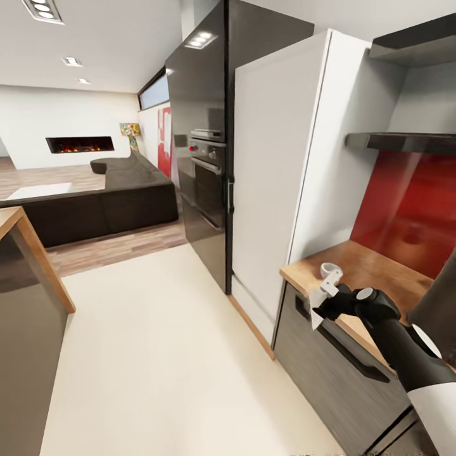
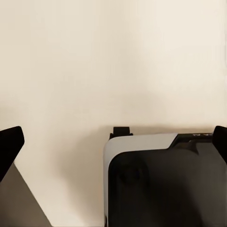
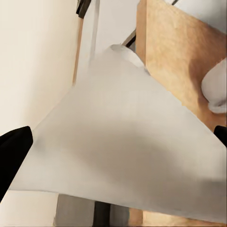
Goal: Set up a coffee station on the kitchen countertop: keep the coffee maker on the countertop, move the bottle of coffee from the kitchen shelf to the counter next to the coffee maker, place a paper coffee filter on top of the coffee maker, put the saucer next to the coffee maker with the coffee cup on the saucer, and place the electric kettle next to the coffee maker.
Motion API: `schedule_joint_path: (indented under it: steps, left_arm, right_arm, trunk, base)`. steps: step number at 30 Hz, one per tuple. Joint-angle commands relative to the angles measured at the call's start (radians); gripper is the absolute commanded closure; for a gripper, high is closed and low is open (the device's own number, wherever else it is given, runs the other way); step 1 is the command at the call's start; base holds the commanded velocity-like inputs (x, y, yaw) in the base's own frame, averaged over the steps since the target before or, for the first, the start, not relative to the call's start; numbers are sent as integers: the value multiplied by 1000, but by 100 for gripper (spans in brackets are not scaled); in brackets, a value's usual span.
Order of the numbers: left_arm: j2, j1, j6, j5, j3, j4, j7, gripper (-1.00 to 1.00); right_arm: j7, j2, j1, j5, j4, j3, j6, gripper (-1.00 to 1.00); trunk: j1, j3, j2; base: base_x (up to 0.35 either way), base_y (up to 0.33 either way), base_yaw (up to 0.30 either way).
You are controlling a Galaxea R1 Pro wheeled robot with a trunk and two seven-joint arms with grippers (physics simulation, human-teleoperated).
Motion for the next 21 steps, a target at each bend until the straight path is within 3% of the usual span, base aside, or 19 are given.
schedule_joint_path:
  steps: [1, 5, 12, 21]
  left_arm:
    - [1, -1, -3, 1, -2, 1, 0, -100]
    - [1, -1, -3, 1, -2, 1, 0, -100]
    - [1, 0, -5, 1, -2, 1, -2, -100]
    - [4, -1, -5, 1, -2, 1, -2, -100]
  right_arm:
    - [8, 0, -2, 12, -15, 2, 2, 100]
    - [8, 0, -2, 19, -36, 2, 3, 100]
    - [8, 1, -2, 103, -84, 2, 5, 100]
    - [8, 5, -1, 112, -131, 5, 6, 100]
  trunk:
    - [1, -1, -2]
    - [1, 3, -2]
    - [1, 10, -2]
    - [1, 18, -2]
  base:
    - [0, 0, -233]
    - [0, 0, -233]
    - [0, 0, -233]
    - [0, 0, -233]
